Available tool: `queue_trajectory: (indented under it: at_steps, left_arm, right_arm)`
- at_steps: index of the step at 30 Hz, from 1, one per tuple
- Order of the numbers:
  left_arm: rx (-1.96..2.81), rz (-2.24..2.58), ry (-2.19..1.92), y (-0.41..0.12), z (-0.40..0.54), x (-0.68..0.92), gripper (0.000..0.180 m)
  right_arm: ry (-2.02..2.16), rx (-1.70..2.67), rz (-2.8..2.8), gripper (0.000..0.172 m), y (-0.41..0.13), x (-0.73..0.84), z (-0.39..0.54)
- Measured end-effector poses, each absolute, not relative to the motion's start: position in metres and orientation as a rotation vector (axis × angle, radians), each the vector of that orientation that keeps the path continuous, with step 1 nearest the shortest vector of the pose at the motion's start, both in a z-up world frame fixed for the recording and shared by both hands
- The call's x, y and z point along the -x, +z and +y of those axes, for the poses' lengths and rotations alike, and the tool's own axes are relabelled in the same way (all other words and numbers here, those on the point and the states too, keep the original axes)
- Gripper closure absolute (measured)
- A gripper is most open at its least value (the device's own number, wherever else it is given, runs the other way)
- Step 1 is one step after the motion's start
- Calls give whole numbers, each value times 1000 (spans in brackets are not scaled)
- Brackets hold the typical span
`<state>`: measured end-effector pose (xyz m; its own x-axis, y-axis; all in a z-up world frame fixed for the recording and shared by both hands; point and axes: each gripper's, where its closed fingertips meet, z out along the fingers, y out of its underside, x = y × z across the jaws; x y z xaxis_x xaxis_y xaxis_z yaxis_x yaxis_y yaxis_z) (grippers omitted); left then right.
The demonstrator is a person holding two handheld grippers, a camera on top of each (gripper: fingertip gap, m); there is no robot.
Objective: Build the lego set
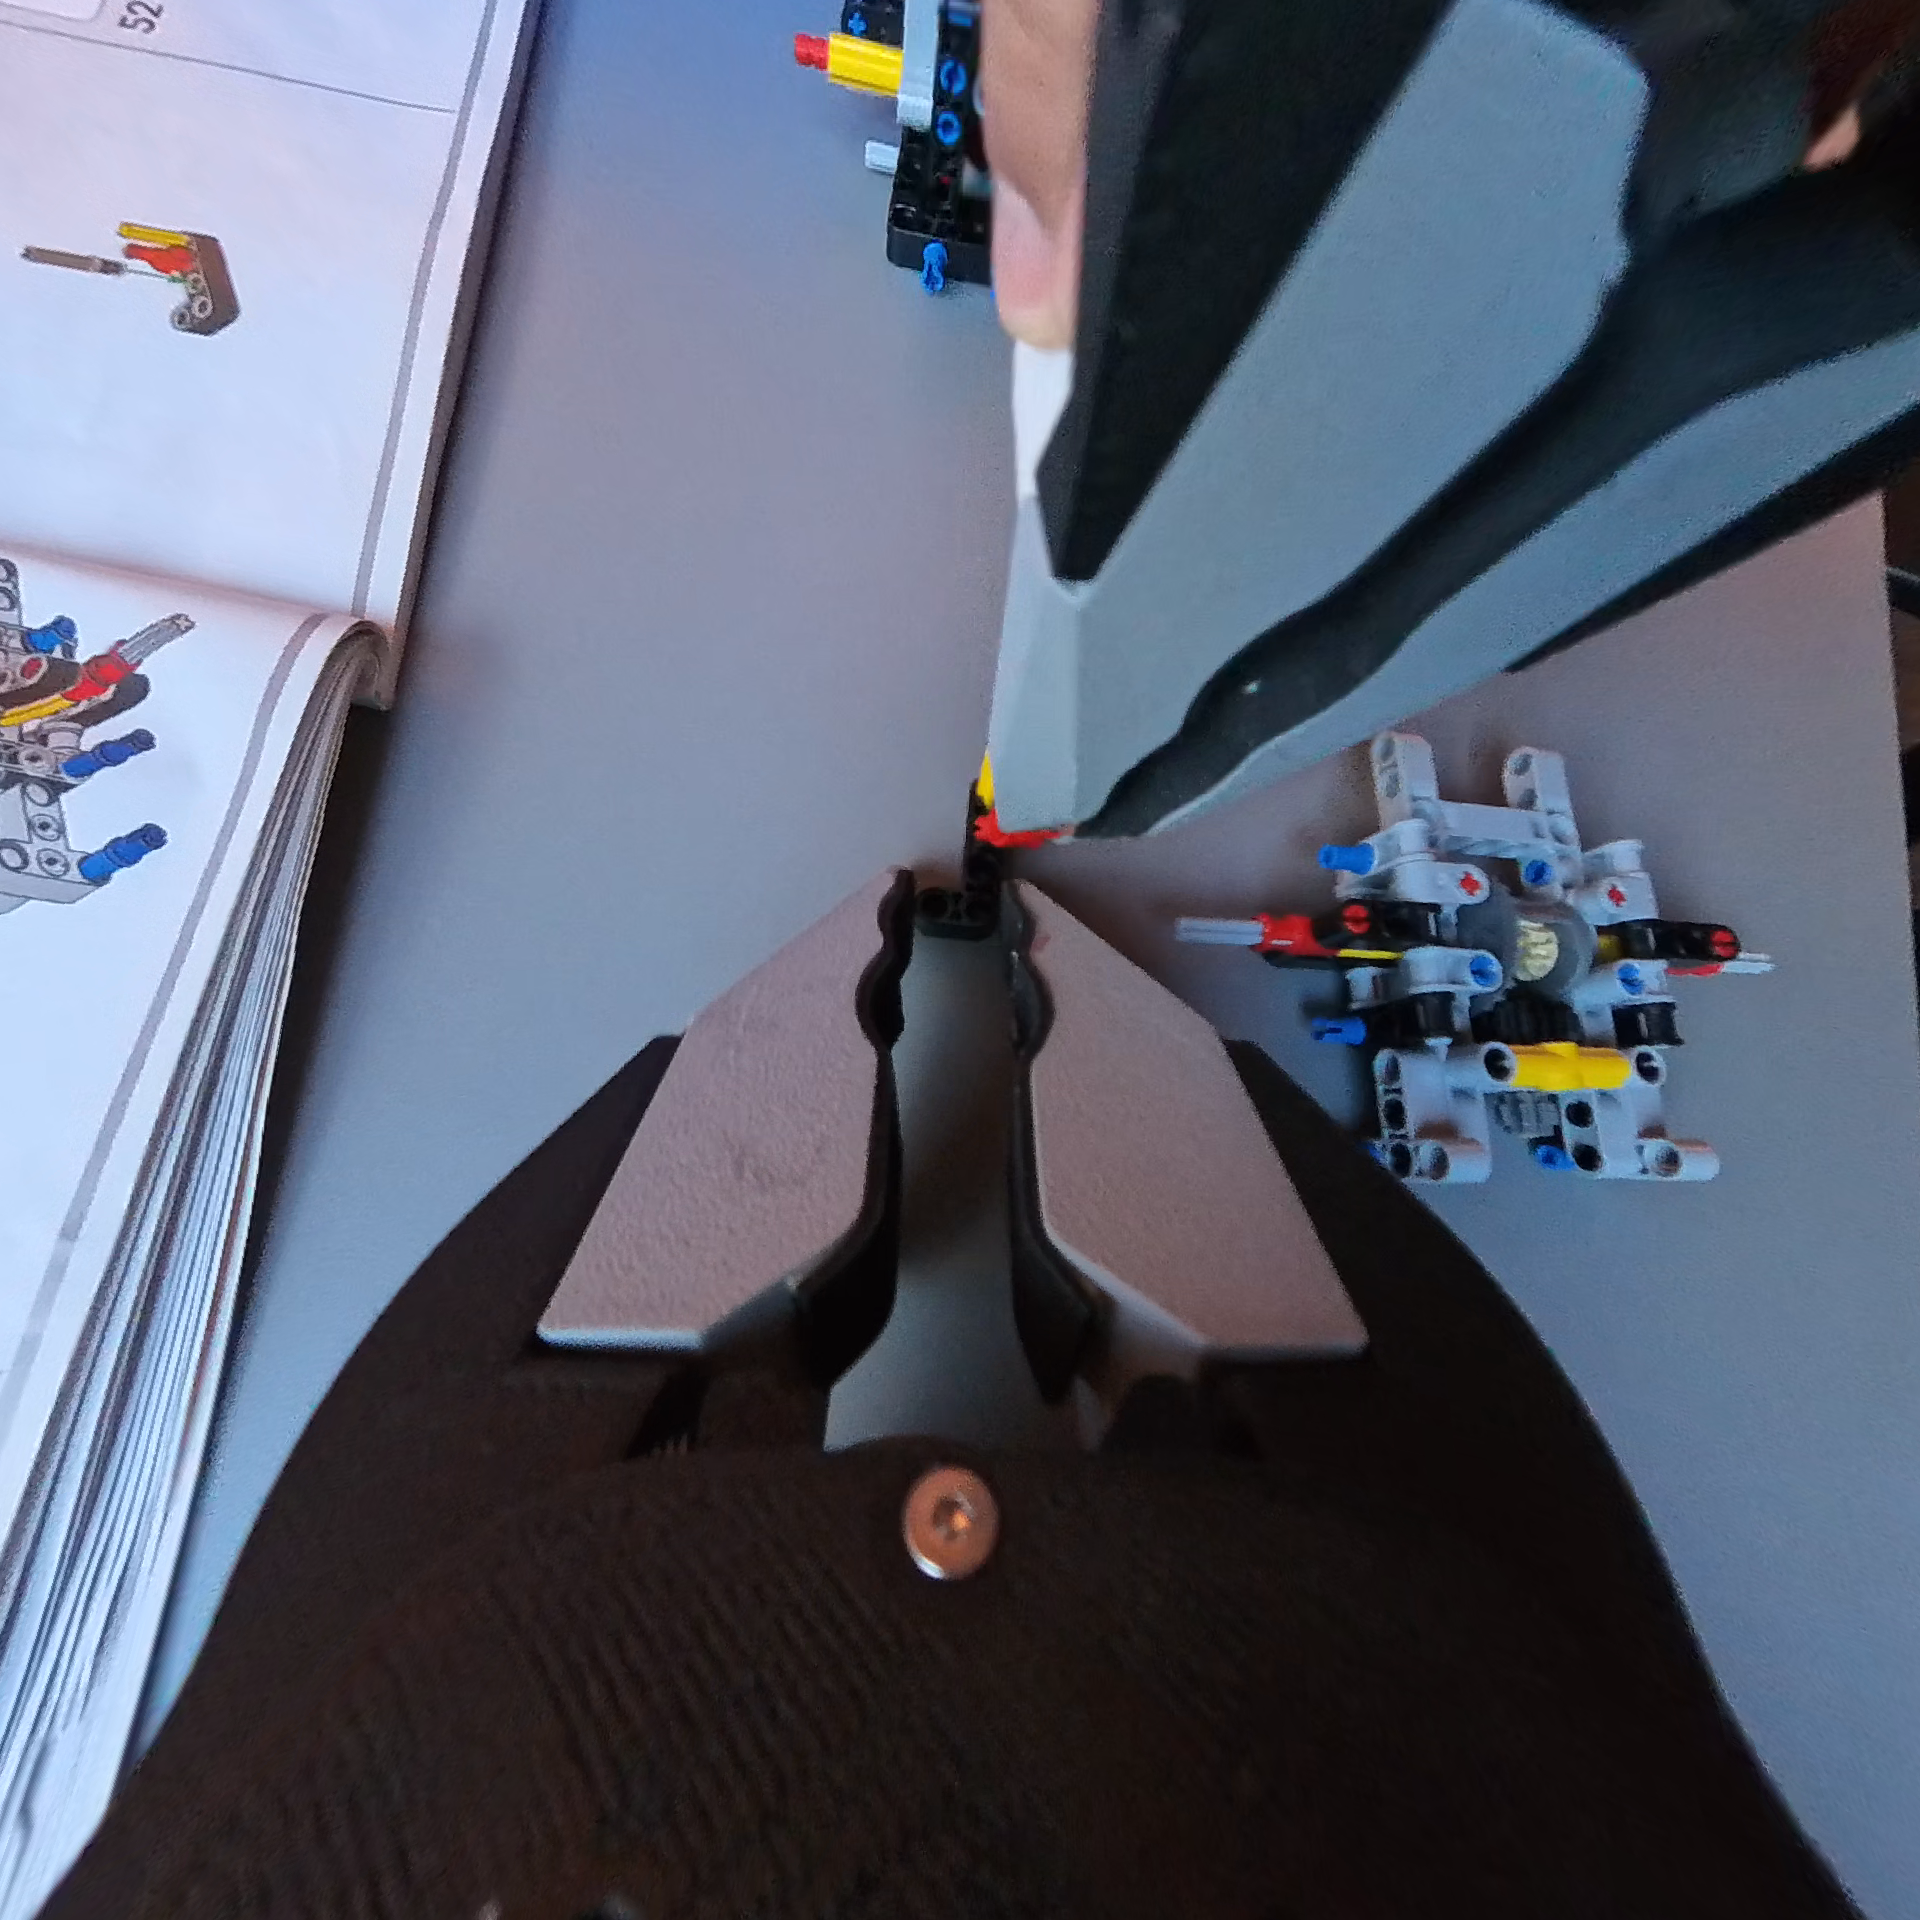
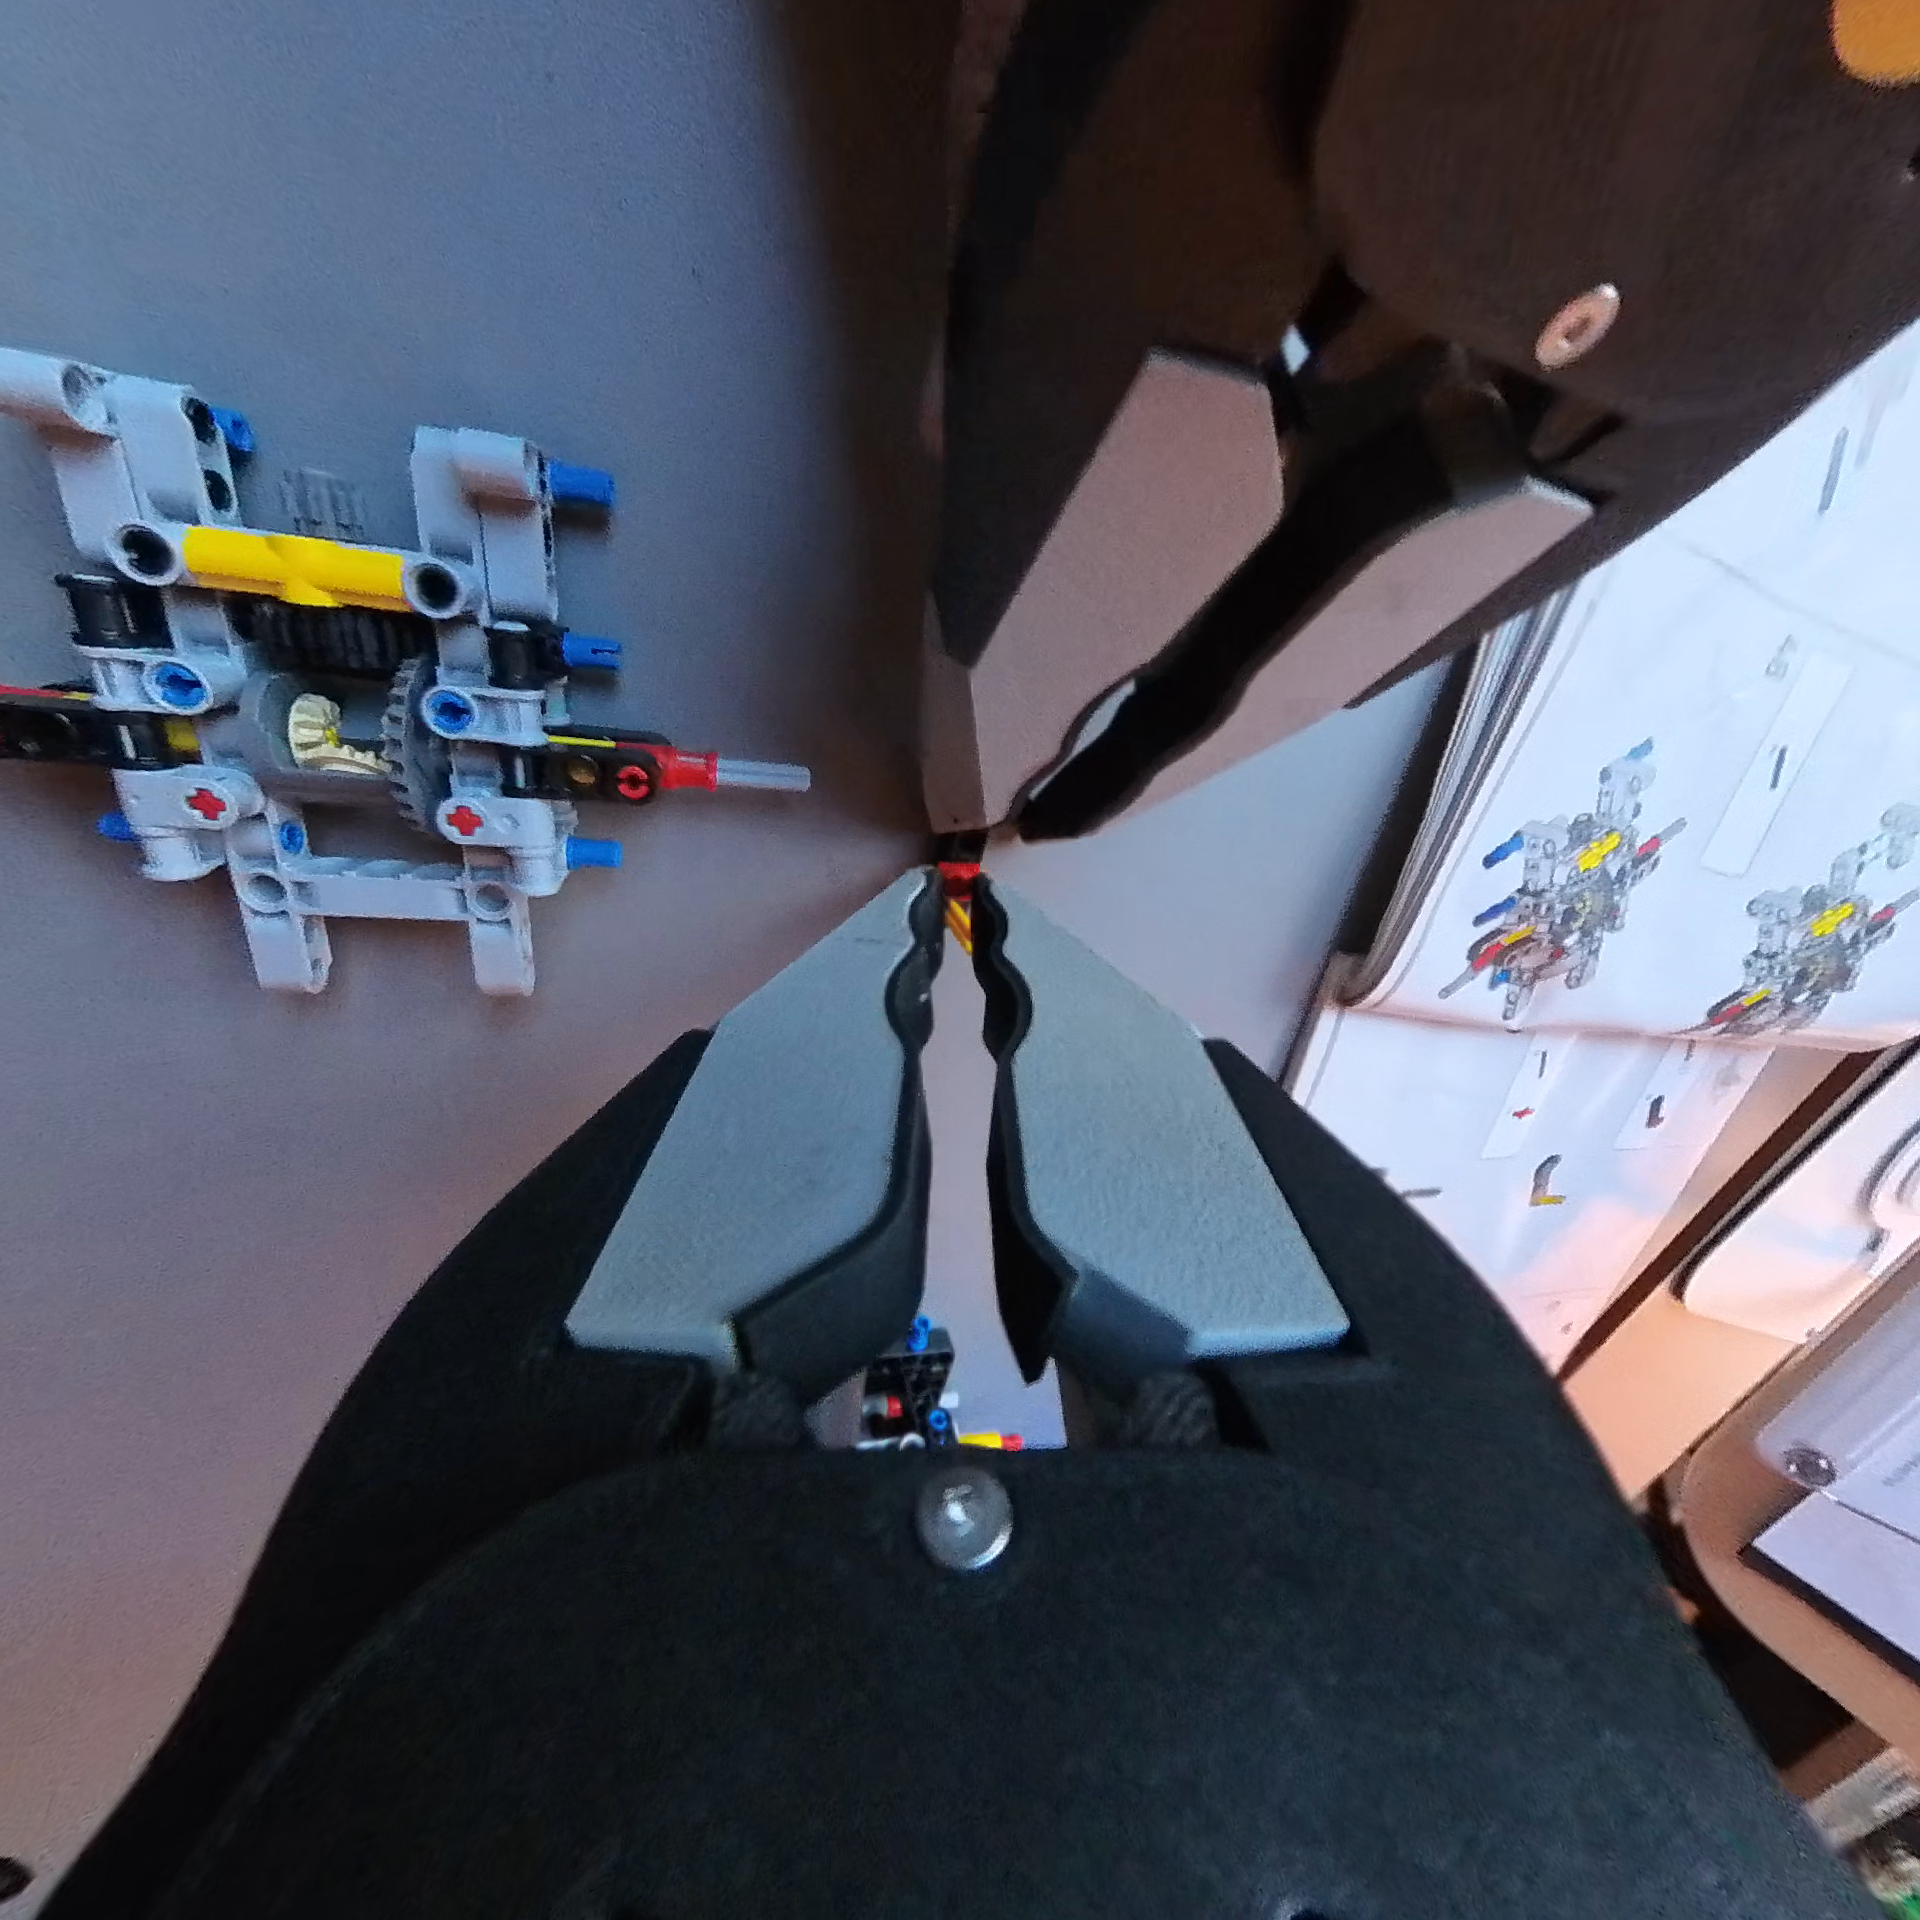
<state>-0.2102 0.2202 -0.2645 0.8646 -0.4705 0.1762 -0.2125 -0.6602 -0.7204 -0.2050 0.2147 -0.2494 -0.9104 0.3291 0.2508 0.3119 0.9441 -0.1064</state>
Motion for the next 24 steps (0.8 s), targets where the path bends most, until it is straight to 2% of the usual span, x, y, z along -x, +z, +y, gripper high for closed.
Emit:
queue_trajectory:
  at_steps: [24]
  left_arm:
    - [2301, 461, -489, -264, 221, 211, 167]
  right_arm:
    - [209, 632, -2891, 172, -247, 206, 224]
